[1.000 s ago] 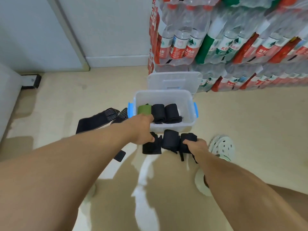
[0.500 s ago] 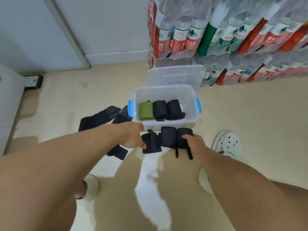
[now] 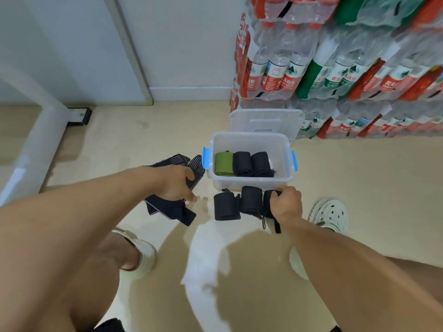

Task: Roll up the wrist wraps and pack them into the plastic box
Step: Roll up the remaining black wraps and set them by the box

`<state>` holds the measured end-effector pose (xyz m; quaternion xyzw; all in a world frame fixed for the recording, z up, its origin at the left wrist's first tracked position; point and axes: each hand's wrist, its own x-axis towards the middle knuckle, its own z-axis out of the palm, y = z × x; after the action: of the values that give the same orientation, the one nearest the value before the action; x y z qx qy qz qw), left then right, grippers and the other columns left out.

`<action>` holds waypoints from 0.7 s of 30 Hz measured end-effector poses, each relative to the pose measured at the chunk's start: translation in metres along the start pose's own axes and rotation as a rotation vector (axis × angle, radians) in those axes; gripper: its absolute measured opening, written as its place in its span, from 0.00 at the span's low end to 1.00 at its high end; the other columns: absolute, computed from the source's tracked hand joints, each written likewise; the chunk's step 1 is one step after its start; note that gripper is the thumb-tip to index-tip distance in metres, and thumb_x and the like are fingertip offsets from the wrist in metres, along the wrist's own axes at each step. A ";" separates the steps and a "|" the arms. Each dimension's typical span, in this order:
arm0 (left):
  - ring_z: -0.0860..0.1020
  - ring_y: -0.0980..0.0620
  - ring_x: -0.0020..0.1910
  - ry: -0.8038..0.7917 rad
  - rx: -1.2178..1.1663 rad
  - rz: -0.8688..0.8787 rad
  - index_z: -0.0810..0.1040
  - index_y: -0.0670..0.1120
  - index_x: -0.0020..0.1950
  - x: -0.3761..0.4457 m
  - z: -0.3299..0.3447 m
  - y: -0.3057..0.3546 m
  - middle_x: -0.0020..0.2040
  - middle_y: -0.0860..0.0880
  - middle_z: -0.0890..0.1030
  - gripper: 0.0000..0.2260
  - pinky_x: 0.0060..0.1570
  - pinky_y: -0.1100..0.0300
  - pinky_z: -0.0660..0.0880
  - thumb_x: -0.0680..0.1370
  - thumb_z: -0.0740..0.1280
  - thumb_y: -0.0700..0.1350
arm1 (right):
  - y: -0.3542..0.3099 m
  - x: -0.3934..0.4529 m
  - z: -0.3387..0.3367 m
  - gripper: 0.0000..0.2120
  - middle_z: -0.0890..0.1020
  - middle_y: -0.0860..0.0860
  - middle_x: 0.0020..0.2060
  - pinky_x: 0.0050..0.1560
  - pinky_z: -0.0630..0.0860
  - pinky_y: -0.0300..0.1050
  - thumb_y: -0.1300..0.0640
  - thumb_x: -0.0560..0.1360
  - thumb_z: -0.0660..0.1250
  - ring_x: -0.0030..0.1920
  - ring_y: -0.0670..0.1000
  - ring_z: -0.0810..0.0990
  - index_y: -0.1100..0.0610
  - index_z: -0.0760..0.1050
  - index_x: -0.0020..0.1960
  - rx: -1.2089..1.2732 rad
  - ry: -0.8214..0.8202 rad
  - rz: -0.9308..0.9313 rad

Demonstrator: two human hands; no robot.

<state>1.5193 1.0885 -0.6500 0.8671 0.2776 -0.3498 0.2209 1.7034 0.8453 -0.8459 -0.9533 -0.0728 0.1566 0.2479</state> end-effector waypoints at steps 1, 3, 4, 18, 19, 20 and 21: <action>0.69 0.46 0.73 0.009 -0.017 -0.001 0.64 0.50 0.79 -0.005 -0.001 -0.006 0.76 0.50 0.69 0.33 0.71 0.52 0.67 0.77 0.71 0.58 | -0.010 -0.007 -0.001 0.13 0.81 0.54 0.52 0.51 0.81 0.54 0.59 0.78 0.62 0.52 0.58 0.79 0.54 0.83 0.57 -0.025 0.001 -0.051; 0.69 0.46 0.73 0.026 -0.051 -0.005 0.64 0.50 0.79 -0.015 -0.002 -0.019 0.76 0.49 0.69 0.33 0.72 0.50 0.67 0.77 0.71 0.57 | -0.033 -0.022 0.001 0.12 0.83 0.52 0.49 0.48 0.81 0.51 0.61 0.78 0.61 0.48 0.57 0.81 0.54 0.83 0.51 -0.049 -0.039 -0.151; 0.69 0.46 0.73 0.035 -0.071 -0.011 0.64 0.49 0.79 -0.020 -0.003 -0.026 0.76 0.49 0.69 0.33 0.72 0.50 0.67 0.77 0.71 0.57 | -0.045 -0.030 0.004 0.12 0.83 0.51 0.51 0.50 0.80 0.49 0.61 0.79 0.61 0.50 0.56 0.81 0.54 0.83 0.52 -0.054 -0.070 -0.204; 0.73 0.45 0.68 0.134 -0.341 -0.101 0.68 0.47 0.77 -0.060 0.003 -0.118 0.72 0.47 0.73 0.29 0.68 0.53 0.70 0.79 0.72 0.52 | -0.177 -0.107 0.098 0.17 0.79 0.49 0.61 0.62 0.76 0.49 0.56 0.78 0.67 0.59 0.53 0.79 0.51 0.76 0.67 -0.152 -0.533 -0.576; 0.73 0.46 0.68 0.121 -0.339 -0.103 0.68 0.47 0.76 -0.059 0.003 -0.121 0.72 0.47 0.73 0.28 0.68 0.53 0.70 0.79 0.71 0.52 | -0.179 -0.108 0.109 0.18 0.78 0.51 0.62 0.63 0.76 0.50 0.56 0.78 0.68 0.60 0.54 0.79 0.51 0.75 0.68 -0.167 -0.551 -0.559; 0.73 0.46 0.67 0.111 -0.339 -0.104 0.68 0.47 0.76 -0.056 0.003 -0.124 0.72 0.48 0.73 0.28 0.67 0.54 0.70 0.79 0.71 0.52 | -0.181 -0.108 0.120 0.20 0.77 0.51 0.64 0.63 0.76 0.50 0.55 0.78 0.68 0.61 0.55 0.79 0.51 0.75 0.69 -0.179 -0.569 -0.538; 0.74 0.46 0.67 0.108 -0.343 -0.103 0.68 0.48 0.76 -0.054 0.001 -0.127 0.71 0.48 0.73 0.27 0.67 0.55 0.70 0.79 0.71 0.52 | -0.181 -0.107 0.131 0.21 0.77 0.52 0.65 0.63 0.76 0.50 0.55 0.78 0.68 0.62 0.56 0.79 0.52 0.74 0.70 -0.184 -0.584 -0.519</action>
<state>1.4055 1.1654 -0.6357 0.8189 0.3887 -0.2612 0.3319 1.5474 1.0382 -0.8363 -0.8368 -0.3923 0.3459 0.1618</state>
